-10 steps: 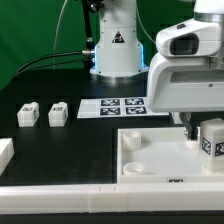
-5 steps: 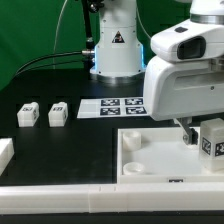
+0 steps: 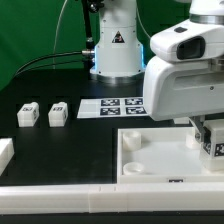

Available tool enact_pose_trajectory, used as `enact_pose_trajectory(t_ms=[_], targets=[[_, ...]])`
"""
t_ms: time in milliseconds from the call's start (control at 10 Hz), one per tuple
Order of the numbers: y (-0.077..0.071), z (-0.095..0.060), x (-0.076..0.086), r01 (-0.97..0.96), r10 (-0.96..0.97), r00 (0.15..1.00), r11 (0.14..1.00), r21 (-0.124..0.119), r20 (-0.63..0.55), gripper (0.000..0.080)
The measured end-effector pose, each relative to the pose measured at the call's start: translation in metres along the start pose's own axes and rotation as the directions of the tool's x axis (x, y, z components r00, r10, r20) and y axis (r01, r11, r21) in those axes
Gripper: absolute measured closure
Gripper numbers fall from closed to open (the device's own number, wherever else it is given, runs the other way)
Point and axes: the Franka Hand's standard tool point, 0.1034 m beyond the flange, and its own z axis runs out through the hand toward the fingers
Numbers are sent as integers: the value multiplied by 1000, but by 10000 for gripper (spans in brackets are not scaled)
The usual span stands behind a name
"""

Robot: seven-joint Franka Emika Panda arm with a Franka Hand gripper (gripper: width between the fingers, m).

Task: Assemble one leg

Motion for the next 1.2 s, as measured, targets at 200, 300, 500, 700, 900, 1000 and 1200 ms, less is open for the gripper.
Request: enact_pose_trajectory(t_ms=[200,300,500,700,900,1000,1200], targets=[[0,0,0,-27,27,1000,1000,0,0,509],[0,0,0,-94,94,996,996,2,-1,509],[0,0,0,-333,334,943,943,7,-8,509],[1,0,0,-568,568,823,823,12,-8,509],[2,1,0,-755,755,656,656,19,2,508],[2,1,0,-814,814,581,581,21,5,508],[2,2,1,-946,946,324,323,33,5,508]])
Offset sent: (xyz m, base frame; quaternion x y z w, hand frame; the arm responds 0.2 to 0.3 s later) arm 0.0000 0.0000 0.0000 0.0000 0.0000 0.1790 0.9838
